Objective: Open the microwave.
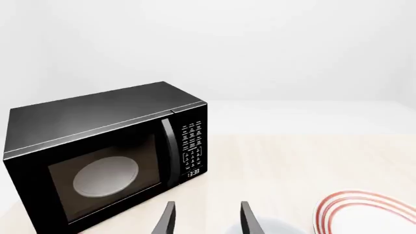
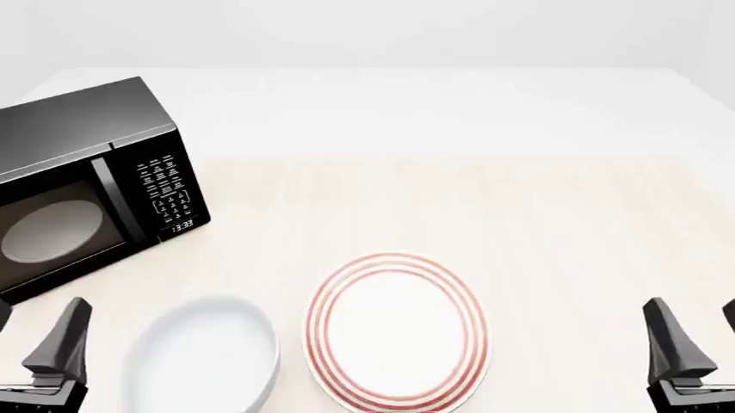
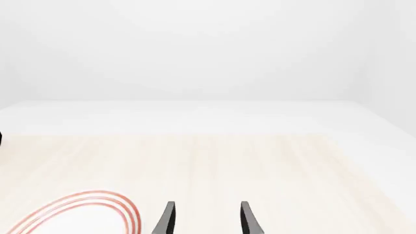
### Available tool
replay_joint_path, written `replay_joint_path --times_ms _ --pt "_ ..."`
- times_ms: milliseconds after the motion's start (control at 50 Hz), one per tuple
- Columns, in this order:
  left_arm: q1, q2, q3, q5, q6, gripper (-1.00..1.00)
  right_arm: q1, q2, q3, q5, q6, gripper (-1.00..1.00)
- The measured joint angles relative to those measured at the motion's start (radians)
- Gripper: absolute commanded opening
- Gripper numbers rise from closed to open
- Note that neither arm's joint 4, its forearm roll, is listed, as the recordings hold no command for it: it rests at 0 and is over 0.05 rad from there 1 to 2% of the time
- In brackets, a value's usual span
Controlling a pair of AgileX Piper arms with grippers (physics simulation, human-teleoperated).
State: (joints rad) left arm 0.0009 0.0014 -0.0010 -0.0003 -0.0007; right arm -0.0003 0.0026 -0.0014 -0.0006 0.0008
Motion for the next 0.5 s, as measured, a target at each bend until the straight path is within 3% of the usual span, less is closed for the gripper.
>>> replay_joint_path --times_ms 260,500 --pt "0.023 0.013 -0.002 -0.009 0.007 1.00 -0.001 0.004 -0.002 -0.001 0.001 1.00" --pt "0.066 0.145 -0.067 -0.057 0.019 1.00 -0.001 0.004 -0.001 -0.002 0.001 1.00"
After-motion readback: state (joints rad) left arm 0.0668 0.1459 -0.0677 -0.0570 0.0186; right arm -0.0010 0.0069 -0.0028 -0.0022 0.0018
